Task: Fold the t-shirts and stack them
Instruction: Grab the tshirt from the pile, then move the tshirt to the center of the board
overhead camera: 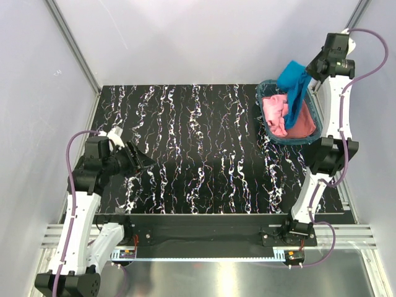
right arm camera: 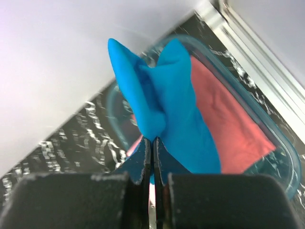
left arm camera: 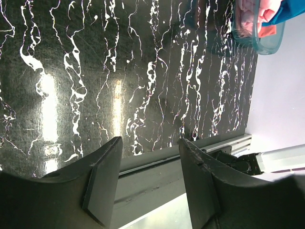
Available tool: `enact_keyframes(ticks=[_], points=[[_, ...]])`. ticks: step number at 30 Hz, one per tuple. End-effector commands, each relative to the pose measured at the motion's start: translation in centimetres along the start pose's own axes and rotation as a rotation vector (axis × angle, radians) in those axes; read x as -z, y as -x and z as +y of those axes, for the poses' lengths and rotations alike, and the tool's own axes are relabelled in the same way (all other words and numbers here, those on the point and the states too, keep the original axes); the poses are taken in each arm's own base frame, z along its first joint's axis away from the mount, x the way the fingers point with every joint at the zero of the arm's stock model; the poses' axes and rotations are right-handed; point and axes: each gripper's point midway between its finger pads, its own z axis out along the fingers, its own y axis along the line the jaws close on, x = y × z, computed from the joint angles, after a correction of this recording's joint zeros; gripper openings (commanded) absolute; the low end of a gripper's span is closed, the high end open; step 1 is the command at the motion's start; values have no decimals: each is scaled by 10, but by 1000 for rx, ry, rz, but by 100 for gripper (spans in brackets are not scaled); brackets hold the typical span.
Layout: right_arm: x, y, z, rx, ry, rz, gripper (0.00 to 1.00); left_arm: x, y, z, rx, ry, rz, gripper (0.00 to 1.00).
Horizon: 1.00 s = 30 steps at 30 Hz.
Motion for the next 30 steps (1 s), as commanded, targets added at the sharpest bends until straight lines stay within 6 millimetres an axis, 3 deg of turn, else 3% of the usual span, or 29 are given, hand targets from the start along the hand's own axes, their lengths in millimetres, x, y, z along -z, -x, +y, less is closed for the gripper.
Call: enact_keyframes(ticks=[1, 3, 7, 10, 12, 13, 15, 16, 17, 19, 22, 23, 25, 26, 27, 29, 30], points=[[67, 66, 33, 2, 158, -203, 0, 8, 8, -13, -54, -45, -48, 55], [78, 81, 37, 18, 177, -264, 0, 8, 6, -12, -54, -53, -46, 55], [124, 120, 56, 16, 272, -416, 0, 8, 4, -13, -53, -61, -47, 54], [188, 153, 75, -29, 401, -551, 0, 11, 6, -17, -63, -71, -53, 54], [217, 160, 94, -62, 524, -562, 0, 15, 9, -21, -69, -73, -58, 54], [246, 164, 107, -92, 617, -569, 0, 16, 10, -23, -69, -78, -58, 54], [276, 169, 116, -130, 702, -577, 0, 21, 13, -30, -77, -89, -70, 54], [290, 169, 121, -158, 748, -573, 0, 23, 14, -32, -77, -94, -72, 54], [320, 164, 133, -197, 863, -533, 0, 25, 14, -34, -78, -98, -73, 54], [356, 159, 146, -237, 1005, -502, 0, 30, 15, -38, -77, -106, -78, 54], [382, 121, 171, -317, 1167, -270, 0, 38, 13, -42, -82, -115, -86, 54], [393, 91, 192, -313, 1228, -140, 0, 40, 10, -41, -77, -106, -81, 54], [376, 31, 216, -297, 1219, 98, 1, 46, 10, -42, -87, -101, -95, 54], [389, -23, 241, -243, 1269, 281, 3, 50, 8, -42, -86, -95, -95, 54], [366, -71, 246, -229, 1187, 456, 7, 52, 8, -41, -88, -82, -104, 56], [358, -142, 259, -112, 1163, 611, 38, 59, 7, -41, -85, -65, -112, 59], [357, -199, 258, -43, 1098, 735, 49, 61, 8, -40, -82, -54, -118, 62]])
